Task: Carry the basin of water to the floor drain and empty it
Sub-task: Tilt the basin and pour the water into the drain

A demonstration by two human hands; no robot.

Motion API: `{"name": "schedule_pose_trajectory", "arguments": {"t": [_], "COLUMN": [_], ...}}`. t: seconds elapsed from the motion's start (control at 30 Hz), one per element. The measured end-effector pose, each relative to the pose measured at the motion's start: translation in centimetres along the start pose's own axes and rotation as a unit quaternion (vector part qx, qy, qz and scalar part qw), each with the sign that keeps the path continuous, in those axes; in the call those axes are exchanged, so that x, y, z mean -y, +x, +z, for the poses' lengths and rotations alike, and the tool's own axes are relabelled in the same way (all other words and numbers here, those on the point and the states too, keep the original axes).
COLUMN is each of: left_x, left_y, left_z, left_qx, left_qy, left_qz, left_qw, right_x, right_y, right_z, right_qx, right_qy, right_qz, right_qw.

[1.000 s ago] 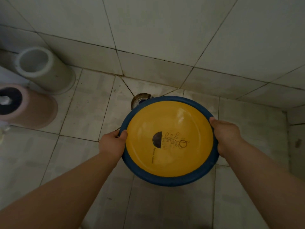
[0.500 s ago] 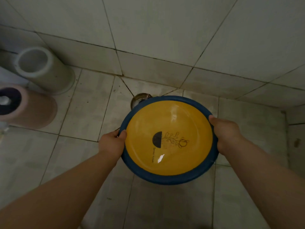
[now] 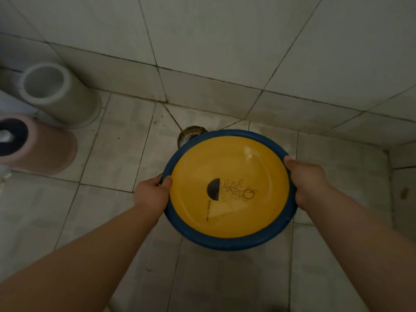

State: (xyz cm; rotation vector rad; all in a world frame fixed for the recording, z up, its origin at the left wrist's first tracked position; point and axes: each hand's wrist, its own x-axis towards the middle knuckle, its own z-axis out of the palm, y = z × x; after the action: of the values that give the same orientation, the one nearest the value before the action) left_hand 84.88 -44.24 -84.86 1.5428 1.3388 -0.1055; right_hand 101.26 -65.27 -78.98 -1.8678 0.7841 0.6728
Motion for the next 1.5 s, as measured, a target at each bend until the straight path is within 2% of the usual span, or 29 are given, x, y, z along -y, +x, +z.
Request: {"name": "schedule_pose_trajectory", "arguments": {"t": [1.5], "left_x": [0.14], "left_y": [0.31], "left_z": [0.04], "left_qx": [0.0], "left_qy": [0.001], "left_qz": [-0.003], "left_qw": [1.0], "right_x": [0.22], "right_y": [0.49], "right_z": [0.08], "right_qx": [0.027], "right_qy": [0.012], "right_qz": [-0.009], "right_qw": [1.0]}}
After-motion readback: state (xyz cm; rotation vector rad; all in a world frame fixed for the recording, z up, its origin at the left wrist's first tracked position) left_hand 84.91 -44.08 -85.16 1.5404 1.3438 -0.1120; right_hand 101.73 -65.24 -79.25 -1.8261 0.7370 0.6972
